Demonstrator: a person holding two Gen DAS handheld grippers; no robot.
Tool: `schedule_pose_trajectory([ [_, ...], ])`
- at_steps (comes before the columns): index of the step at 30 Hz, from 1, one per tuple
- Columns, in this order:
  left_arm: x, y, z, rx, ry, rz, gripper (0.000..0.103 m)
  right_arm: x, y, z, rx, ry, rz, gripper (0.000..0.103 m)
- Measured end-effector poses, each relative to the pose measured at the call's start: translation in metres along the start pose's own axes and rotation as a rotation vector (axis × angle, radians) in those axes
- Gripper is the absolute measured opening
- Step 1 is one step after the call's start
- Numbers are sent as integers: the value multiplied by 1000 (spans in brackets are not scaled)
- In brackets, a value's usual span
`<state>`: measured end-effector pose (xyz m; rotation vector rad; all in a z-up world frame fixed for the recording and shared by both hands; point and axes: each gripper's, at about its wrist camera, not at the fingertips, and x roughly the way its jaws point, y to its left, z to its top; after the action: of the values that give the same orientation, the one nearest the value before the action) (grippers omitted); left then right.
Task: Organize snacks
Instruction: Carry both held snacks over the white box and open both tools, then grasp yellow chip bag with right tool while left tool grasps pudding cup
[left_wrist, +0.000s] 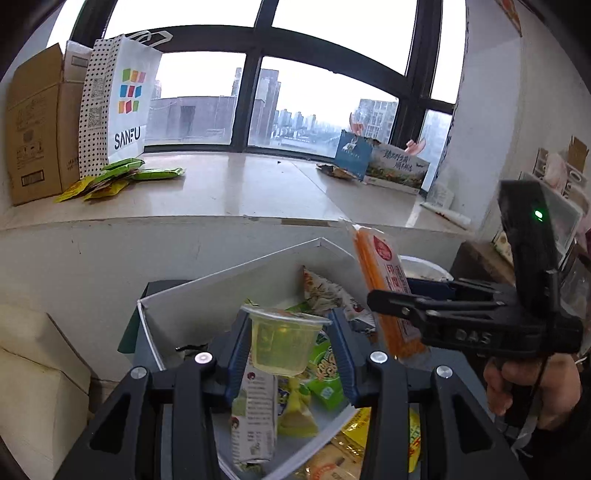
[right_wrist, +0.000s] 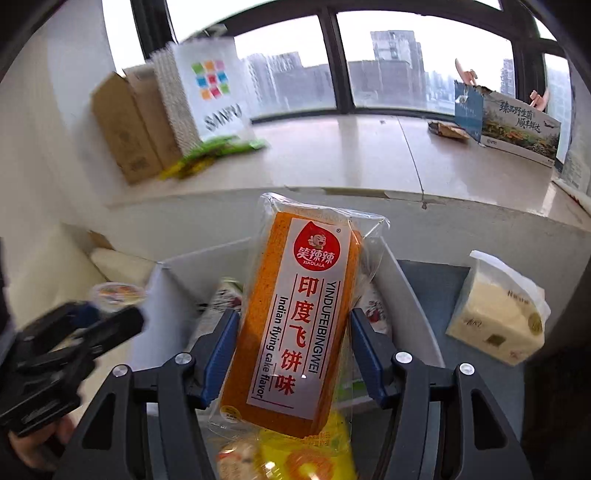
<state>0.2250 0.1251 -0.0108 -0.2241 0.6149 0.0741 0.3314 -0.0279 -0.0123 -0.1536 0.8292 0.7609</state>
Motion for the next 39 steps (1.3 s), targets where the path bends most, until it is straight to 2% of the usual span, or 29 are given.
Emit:
schedule_pose_trajectory([
  [2,5,-1,2,20,12,13,50,11,-2,7,2,24,-1,73],
  [3,8,1,2,18,33,34,69,16,-3,10,5,39,2,88],
  [4,9,5,1,-12,50,53,101,20,-4,12,8,43,-20,101],
  [5,7,10,-2,-43,44,35,102,19,-6,11,8,23,-44,103],
  [6,4,14,-6,-65,37,10,103,15,-8,10,4,-12,-63,103],
  [8,1,18,-11,-72,45,26,103,8,-12,6,8,-52,-88,103],
  [12,-11,19,-15,-60,17,48,103,-3,-14,-1,11,-48,-64,103],
  [18,-32,10,-17,-48,-7,42,103,-36,1,-12,-38,-122,-49,103],
  [23,-65,-2,-25,-26,-47,13,103,-76,19,-33,-103,-196,-38,103],
  [30,-120,-23,-58,-15,-89,-63,103,-144,34,-94,-163,-313,-1,103],
  [32,-132,-27,-75,-25,-79,-71,103,-162,34,-114,-163,-339,-5,103],
  [36,-148,-29,-110,-62,-53,-103,103,-188,28,-159,-147,-364,-53,103],
  [39,-151,-31,-129,-60,-40,-85,103,-194,17,-192,-75,-352,-59,103],
])
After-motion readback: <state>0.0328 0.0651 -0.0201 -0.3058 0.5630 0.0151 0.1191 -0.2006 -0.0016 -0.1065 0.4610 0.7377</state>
